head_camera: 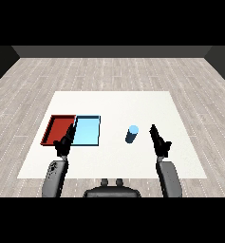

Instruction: Pick the blue can and put it in the blue box

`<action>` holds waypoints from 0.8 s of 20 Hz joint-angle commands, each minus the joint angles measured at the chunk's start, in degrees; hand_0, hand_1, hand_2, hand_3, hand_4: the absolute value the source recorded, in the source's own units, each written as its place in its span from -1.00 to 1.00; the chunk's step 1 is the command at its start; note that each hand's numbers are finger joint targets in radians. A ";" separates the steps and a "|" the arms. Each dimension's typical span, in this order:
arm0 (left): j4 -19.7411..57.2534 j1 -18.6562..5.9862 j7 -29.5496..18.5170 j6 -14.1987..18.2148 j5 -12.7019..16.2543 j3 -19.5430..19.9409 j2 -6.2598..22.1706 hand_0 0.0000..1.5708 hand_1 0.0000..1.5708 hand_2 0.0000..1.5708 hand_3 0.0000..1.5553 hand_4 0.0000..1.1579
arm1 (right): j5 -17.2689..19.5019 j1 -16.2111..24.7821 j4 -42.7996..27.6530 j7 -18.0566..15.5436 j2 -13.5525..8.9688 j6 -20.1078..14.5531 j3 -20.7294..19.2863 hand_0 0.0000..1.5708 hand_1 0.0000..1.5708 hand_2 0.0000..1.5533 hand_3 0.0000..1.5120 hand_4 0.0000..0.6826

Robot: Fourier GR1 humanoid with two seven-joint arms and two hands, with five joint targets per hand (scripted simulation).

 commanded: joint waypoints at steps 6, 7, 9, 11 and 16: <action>2.90 2.41 -3.29 -1.56 2.27 3.36 -0.61 -1.00 -1.00 -1.00 -1.00 -1.00 | 4.77 -7.91 12.25 2.94 4.80 -4.49 1.90 -1.00 -1.00 -1.00 -1.00 -1.00; -5.60 -0.25 -10.71 0.59 2.33 2.61 -3.24 -1.00 -1.00 -1.00 -1.00 -1.00 | -1.66 -6.12 1.18 -7.25 5.68 0.93 3.96 -1.00 -1.00 -1.00 -1.00 -1.00; -3.70 1.79 -15.43 -0.30 2.19 2.50 -3.71 -1.00 -1.00 -1.00 -1.00 -1.00 | -2.49 -4.95 4.52 -13.31 5.23 3.73 2.63 -1.00 -1.00 -1.00 -1.00 -1.00; -2.59 1.32 -17.36 -0.65 1.89 3.08 -3.18 -1.00 -1.00 -1.00 -1.00 -1.00 | -3.02 -4.95 4.49 -14.72 4.19 5.29 2.12 -1.00 -1.00 -1.00 -1.00 -1.00; 0.71 1.81 -20.65 -1.60 1.95 3.96 -3.09 -1.00 -1.00 -1.00 -1.00 -1.00 | -1.13 -5.66 8.69 -17.94 5.78 3.52 4.08 -1.00 -1.00 -1.00 -1.00 -1.00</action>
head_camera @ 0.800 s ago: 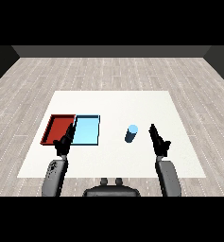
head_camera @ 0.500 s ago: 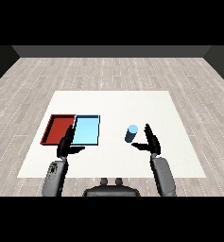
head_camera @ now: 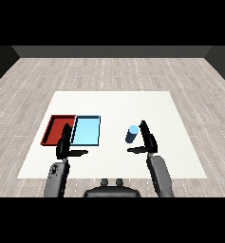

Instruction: Pick the blue can and put it in the blue box

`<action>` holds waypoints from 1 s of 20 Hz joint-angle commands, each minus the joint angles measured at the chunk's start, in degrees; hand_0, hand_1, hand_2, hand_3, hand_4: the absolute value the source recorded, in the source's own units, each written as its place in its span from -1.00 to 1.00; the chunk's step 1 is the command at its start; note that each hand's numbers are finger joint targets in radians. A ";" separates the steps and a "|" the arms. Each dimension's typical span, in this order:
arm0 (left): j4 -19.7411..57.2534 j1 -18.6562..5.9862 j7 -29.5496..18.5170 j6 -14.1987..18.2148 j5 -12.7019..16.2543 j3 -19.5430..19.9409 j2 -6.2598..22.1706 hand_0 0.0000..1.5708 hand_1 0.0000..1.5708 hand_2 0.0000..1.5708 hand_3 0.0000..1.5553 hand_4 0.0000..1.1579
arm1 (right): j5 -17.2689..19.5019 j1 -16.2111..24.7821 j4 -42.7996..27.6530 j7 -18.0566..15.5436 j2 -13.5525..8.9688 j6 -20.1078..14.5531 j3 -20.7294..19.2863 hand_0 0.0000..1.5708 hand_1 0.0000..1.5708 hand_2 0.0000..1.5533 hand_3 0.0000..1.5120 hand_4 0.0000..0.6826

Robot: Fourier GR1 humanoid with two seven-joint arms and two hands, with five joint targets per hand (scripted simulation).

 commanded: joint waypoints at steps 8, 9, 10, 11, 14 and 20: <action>-1.85 3.06 -3.09 -1.88 0.24 -0.34 -0.32 -1.00 -1.00 -1.00 -1.00 -1.00 | -2.03 -2.57 4.45 -2.79 -0.76 2.41 -2.40 -1.00 -1.00 -1.00 -1.00 -1.00; 2.43 -3.91 -1.02 2.05 -1.88 -0.58 -1.79 -1.00 -1.00 -1.00 -1.00 -1.00 | -2.90 6.69 -4.98 -2.43 -2.96 4.73 -1.14 -1.00 -1.00 -1.00 -1.00 -1.00; 1.83 -0.39 -4.22 1.47 -2.34 -0.87 -1.72 -1.00 -1.00 -1.00 -1.00 -1.00 | 0.10 -0.10 2.89 -4.30 0.70 0.69 -0.36 -1.00 -1.00 -1.00 -1.00 -1.00; -2.44 3.52 -2.81 0.10 -1.61 -1.81 -1.46 -1.00 -1.00 -1.00 -1.00 -1.00 | -3.13 0.60 1.88 -3.01 -2.64 4.92 -3.14 -1.00 -1.00 -1.00 -1.00 -1.00; 0.12 1.82 -5.07 3.08 -3.32 -3.32 -2.60 -1.00 -1.00 -1.00 -1.00 -1.00 | 0.16 0.41 0.52 -1.69 1.00 -0.17 -0.15 -1.00 -1.00 -1.00 -1.00 -1.00; 0.10 0.98 -4.48 0.11 -0.60 1.04 -0.03 -1.00 -1.00 -1.00 -1.00 -1.00 | -1.35 4.08 2.34 -4.97 1.03 -0.49 1.08 -1.00 -1.00 -1.00 -1.00 -1.00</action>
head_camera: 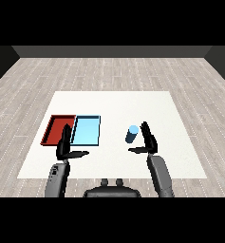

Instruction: Pick the blue can and put it in the blue box

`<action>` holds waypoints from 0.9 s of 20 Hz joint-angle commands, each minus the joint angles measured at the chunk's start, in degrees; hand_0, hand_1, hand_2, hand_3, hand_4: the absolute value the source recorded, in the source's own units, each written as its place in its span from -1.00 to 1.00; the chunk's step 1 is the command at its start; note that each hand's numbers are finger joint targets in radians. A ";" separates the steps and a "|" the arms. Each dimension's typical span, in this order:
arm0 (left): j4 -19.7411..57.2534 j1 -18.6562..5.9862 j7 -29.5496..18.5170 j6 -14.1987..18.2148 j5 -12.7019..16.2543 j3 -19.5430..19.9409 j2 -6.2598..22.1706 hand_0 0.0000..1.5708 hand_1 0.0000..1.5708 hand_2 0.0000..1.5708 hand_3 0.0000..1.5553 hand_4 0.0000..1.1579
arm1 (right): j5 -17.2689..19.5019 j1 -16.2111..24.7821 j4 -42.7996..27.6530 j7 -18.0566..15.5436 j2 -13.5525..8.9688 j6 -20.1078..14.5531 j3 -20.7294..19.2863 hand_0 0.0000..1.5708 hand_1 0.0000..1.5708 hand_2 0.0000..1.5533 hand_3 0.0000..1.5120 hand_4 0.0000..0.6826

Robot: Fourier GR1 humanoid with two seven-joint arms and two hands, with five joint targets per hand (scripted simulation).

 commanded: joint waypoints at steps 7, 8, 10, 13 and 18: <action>2.33 -2.71 0.83 -0.17 0.84 1.30 0.32 -1.00 -1.00 -1.00 -1.00 -1.00 | -1.61 -9.69 16.11 -1.20 -0.43 -0.29 -5.31 -1.00 -1.00 -1.00 -1.00 -1.00; -2.16 0.43 2.95 0.06 0.22 -0.54 -0.26 -1.00 -1.00 -1.00 -1.00 -1.00 | -2.14 -6.16 11.55 -0.13 -1.07 0.39 -4.81 -1.00 -1.00 -1.00 -1.00 -1.00; -1.72 -0.68 3.49 -0.25 0.39 -0.15 0.17 -1.00 -1.00 -1.00 -1.00 -1.00 | -1.13 -5.64 10.10 1.19 0.47 -1.89 -3.38 -1.00 -1.00 -1.00 -1.00 -1.00; 6.77 -2.36 -3.99 0.52 -2.18 -0.84 -1.19 -1.00 -1.00 -1.00 -1.00 -1.00 | -1.64 -9.14 14.91 0.51 -1.38 -1.25 -5.57 -1.00 -1.00 -1.00 -1.00 -1.00; 0.90 -0.29 -0.77 1.12 -1.83 -0.83 -0.83 -1.00 -1.00 -1.00 -1.00 -1.00 | -1.81 -10.84 22.60 -4.25 1.26 -1.85 -5.42 -1.00 -1.00 -1.00 -1.00 -1.00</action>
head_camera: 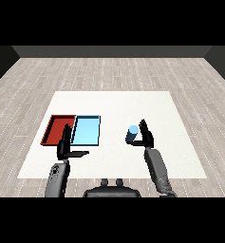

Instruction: Pick the blue can and put it in the blue box

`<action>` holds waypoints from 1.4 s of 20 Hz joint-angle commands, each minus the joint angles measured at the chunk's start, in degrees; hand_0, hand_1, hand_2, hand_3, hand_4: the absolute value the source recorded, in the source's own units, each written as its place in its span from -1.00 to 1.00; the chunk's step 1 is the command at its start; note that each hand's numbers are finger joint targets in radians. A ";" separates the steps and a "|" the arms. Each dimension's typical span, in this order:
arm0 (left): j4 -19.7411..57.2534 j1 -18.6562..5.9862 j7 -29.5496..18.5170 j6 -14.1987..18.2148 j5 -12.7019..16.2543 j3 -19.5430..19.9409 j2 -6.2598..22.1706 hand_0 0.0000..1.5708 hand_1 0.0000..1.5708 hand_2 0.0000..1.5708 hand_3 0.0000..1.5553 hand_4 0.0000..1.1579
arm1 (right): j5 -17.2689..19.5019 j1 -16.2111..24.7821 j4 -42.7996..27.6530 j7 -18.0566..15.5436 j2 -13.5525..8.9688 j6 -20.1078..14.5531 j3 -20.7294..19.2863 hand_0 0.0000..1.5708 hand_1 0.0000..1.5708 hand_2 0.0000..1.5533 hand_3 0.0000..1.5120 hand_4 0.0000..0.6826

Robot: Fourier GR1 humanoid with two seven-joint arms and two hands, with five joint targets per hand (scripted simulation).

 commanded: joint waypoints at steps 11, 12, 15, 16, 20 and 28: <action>-1.12 -1.16 0.95 -1.32 1.50 3.49 3.22 -1.00 -1.00 -1.00 -1.00 -1.00 | -4.03 -12.27 21.48 -6.71 -1.28 1.74 -5.12 -1.00 -1.00 -1.00 -1.00 -1.00; -0.93 1.10 -1.56 0.41 -0.83 0.93 0.64 -1.00 -1.00 -1.00 -1.00 -1.00 | -4.18 -5.03 10.79 -3.34 0.87 -2.03 -0.34 -1.00 -1.00 -1.00 -1.00 -1.00; -2.78 2.02 0.02 1.19 -2.15 -1.16 -0.61 -1.00 -1.00 -1.00 -1.00 -1.00 | -3.95 -8.72 17.87 -6.41 0.55 -0.08 -2.95 -1.00 -1.00 -1.00 -1.00 -1.00; -1.09 1.26 -1.00 -0.71 0.79 1.82 0.89 -1.00 -1.00 -1.00 -1.00 -1.00 | -4.86 -6.93 13.75 -4.27 0.88 -1.61 0.68 -1.00 -1.00 -1.00 -1.00 -1.00; 2.80 -1.75 -2.66 -1.26 0.77 3.76 2.53 -1.00 -1.00 -1.00 -1.00 -1.00 | -6.24 -11.02 17.56 -5.07 -0.20 0.53 -1.97 -1.00 -1.00 -1.00 -1.00 -1.00; 4.64 -5.99 -0.42 1.56 -0.43 2.14 0.01 -1.00 -1.00 -1.00 -1.00 -1.00 | -5.99 -9.59 16.85 -4.21 0.34 -0.91 -0.95 -1.00 -1.00 -1.00 -1.00 -1.00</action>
